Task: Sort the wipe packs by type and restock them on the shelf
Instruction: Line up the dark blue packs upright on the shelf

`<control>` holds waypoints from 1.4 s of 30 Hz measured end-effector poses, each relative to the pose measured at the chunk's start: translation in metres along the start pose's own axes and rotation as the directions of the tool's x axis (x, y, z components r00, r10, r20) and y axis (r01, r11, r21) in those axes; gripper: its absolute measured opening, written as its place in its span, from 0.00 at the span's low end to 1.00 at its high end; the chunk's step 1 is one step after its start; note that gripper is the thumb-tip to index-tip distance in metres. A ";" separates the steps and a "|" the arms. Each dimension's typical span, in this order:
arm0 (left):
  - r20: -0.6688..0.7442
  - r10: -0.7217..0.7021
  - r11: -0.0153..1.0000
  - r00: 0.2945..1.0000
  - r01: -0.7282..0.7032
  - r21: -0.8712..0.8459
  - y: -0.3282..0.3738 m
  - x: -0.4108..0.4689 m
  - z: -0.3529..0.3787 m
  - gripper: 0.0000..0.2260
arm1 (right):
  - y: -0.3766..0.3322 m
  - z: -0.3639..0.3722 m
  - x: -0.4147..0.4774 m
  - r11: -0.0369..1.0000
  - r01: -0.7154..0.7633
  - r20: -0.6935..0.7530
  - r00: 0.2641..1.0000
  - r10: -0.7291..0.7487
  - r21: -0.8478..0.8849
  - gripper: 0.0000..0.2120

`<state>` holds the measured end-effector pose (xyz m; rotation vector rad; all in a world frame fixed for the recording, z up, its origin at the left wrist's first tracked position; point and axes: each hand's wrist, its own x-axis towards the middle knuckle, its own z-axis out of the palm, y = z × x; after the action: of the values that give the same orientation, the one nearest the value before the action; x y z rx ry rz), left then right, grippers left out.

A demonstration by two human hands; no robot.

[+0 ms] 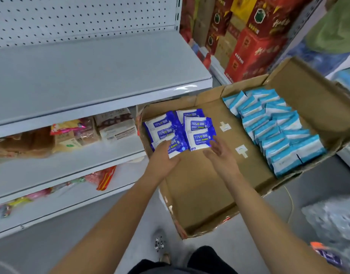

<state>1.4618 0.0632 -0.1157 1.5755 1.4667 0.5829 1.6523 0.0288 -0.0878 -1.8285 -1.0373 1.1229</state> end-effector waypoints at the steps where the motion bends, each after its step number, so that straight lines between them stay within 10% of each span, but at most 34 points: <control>1: 0.006 -0.019 0.999 1.000 0.019 0.029 0.000 0.007 0.003 0.20 | 0.002 -0.003 0.011 1.000 -0.001 0.008 1.000 0.001 -0.024 0.23; 7: -0.086 -0.109 0.916 0.990 0.134 0.379 -0.007 0.051 0.023 0.29 | 0.022 -0.021 0.085 0.965 0.061 0.028 0.998 -0.055 -0.257 0.18; 13: -0.270 -0.173 0.530 0.947 0.320 0.785 0.006 0.066 0.025 0.22 | 0.045 -0.039 0.151 0.821 0.133 0.149 0.987 -0.059 -0.555 0.21; 16: -0.275 -0.242 0.496 0.930 0.362 0.789 0.012 0.069 0.021 0.17 | 0.047 -0.038 0.169 0.810 0.096 0.198 0.980 0.026 -0.579 0.21; 25: -0.337 -0.327 0.934 0.883 0.357 0.030 0.030 0.051 0.003 0.13 | 0.028 -0.061 0.192 0.987 0.037 0.358 0.933 0.022 -0.157 0.12; 31: -0.534 -0.487 0.809 0.692 0.125 -0.575 0.050 0.021 -0.023 0.20 | -0.042 -0.061 0.180 0.992 0.082 0.506 0.854 -0.122 0.100 0.11; 42: -0.533 -0.624 0.608 0.571 -0.074 -0.791 -0.009 -0.090 -0.132 0.12 | -0.122 0.071 0.098 0.981 0.136 0.622 0.759 -0.194 0.139 0.08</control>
<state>1.3315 0.0135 -0.0364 0.2958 1.6979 1.5752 1.5848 0.1784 -0.0362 -1.2579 -1.4671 1.7008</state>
